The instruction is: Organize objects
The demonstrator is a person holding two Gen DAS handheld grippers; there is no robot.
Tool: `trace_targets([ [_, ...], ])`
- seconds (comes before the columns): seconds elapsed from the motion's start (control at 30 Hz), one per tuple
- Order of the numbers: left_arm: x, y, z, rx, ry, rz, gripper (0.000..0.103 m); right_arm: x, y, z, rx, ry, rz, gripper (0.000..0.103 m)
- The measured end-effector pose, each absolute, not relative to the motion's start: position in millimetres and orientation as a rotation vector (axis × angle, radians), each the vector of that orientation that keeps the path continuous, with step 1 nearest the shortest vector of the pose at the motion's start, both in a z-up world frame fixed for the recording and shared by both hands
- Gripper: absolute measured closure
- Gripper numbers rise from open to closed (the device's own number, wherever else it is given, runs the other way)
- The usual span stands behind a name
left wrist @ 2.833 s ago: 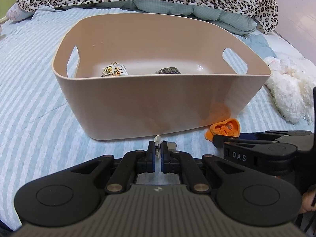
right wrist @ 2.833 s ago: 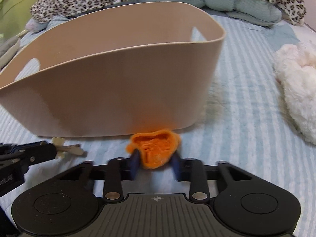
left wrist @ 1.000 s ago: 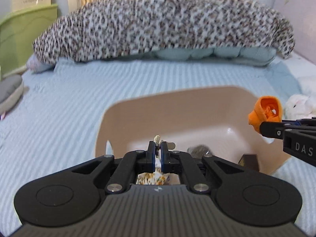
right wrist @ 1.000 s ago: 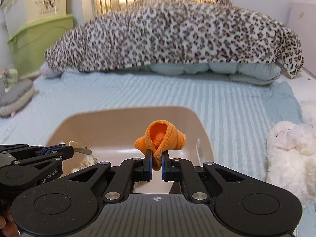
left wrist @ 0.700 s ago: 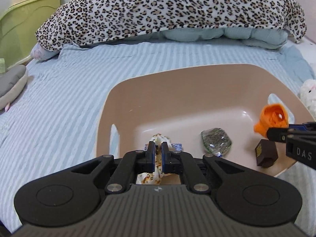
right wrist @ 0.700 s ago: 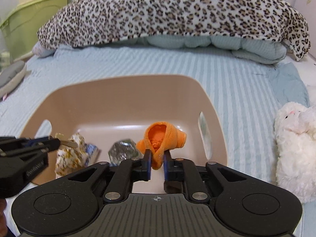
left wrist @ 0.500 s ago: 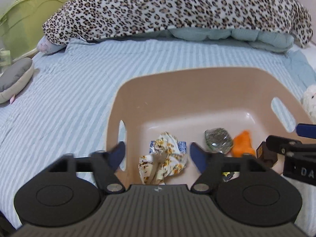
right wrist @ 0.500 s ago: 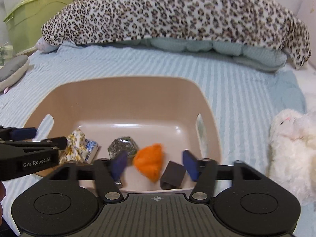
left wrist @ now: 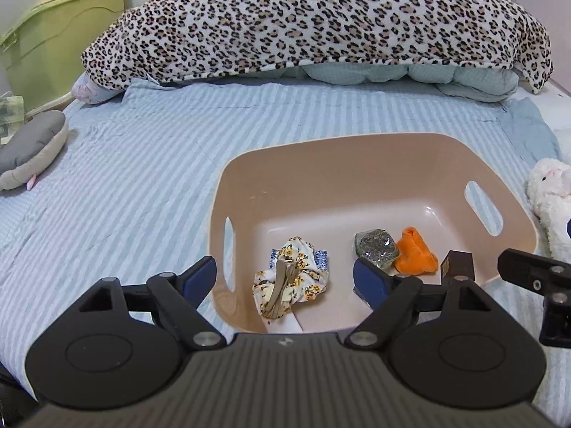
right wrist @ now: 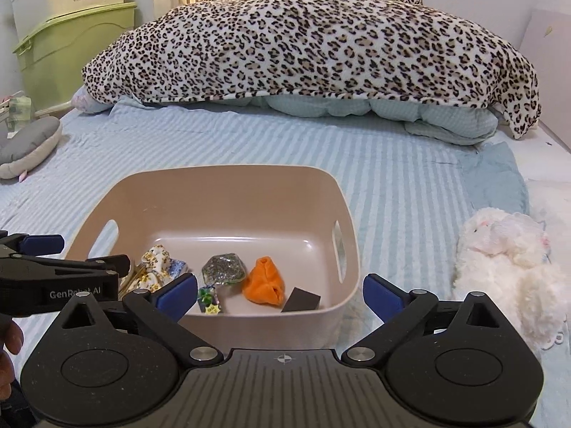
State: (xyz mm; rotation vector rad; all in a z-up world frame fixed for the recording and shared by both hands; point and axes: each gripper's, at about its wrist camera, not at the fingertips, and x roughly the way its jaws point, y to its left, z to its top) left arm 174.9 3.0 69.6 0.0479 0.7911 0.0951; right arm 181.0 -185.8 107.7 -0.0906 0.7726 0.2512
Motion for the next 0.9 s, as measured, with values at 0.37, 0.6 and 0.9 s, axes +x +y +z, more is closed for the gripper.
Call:
trace_targets([
  [0.37,126.5,0.4,92.6,0.029,0.727,0.055,0.018,131.3,-205.8,118.3,-0.041,0.755,0.231,0.002],
  [0.6,93.8,-4.8,96.6,0.074,0.709,0.017,0.018,98.5,-216.9,119.9,-0.031,0.735,0.225,0.000],
  [0.9,53.0,-3.8,97.3,0.058,0.697,-0.024,0.018,65.9,-224.1,118.1,-0.047,0.730,0.206,0.000],
])
